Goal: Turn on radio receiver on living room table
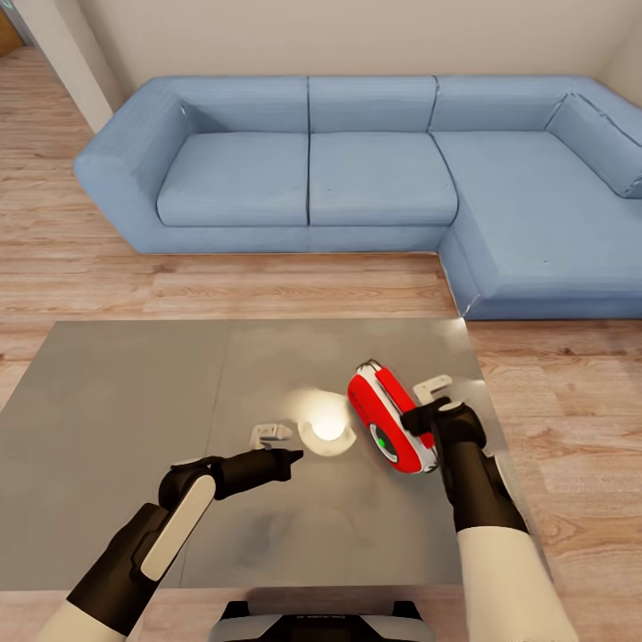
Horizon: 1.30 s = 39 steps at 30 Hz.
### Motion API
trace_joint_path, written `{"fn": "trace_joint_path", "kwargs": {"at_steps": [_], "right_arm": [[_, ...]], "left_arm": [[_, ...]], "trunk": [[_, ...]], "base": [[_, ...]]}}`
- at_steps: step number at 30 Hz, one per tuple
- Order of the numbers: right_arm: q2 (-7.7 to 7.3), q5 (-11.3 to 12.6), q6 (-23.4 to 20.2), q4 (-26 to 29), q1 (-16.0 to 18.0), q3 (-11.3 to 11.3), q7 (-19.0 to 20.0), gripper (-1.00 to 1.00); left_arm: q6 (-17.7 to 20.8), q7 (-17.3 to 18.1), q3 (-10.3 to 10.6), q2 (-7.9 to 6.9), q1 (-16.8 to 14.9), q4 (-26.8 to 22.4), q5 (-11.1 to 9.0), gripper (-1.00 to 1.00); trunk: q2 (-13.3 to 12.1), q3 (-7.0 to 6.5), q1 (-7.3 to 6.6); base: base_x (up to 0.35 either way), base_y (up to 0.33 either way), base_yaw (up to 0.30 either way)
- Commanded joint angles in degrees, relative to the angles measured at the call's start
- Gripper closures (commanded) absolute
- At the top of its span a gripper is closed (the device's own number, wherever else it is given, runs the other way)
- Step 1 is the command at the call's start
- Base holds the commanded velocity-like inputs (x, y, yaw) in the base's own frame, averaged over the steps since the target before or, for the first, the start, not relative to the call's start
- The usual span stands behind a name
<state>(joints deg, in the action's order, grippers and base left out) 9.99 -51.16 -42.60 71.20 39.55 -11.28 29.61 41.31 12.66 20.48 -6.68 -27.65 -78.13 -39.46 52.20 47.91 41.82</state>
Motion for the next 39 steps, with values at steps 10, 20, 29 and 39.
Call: {"fn": "trace_joint_path", "kwargs": {"at_steps": [10,20,29,39], "right_arm": [[0.00,1.2,1.8,-0.7,0.0,0.0,-1.2,1.00],[-0.14,4.0,1.8,-0.7,0.0,-0.1,-1.4,-1.00],[-0.15,4.2,1.9,-0.8,0.0,-0.1,-1.4,-1.00],[0.00,4.1,1.4,0.7,0.0,0.1,-0.8,-1.00]], "left_arm": [[0.0,0.0,0.0,0.00,0.0,0.0,0.0,1.00],[0.0,0.0,0.0,0.00,0.0,0.0,0.0,1.00],[0.0,0.0,0.1,0.00,0.0,0.0,0.0,1.00],[0.0,0.0,0.1,0.00,0.0,0.0,0.0,1.00]], "trunk": [[0.0,0.00,0.00],[0.0,0.00,0.00],[0.0,0.00,0.00],[0.0,0.00,0.00]], "base": [[0.000,0.000,0.000],[0.000,0.000,0.000],[0.000,0.000,0.000],[0.000,0.000,0.000]]}}
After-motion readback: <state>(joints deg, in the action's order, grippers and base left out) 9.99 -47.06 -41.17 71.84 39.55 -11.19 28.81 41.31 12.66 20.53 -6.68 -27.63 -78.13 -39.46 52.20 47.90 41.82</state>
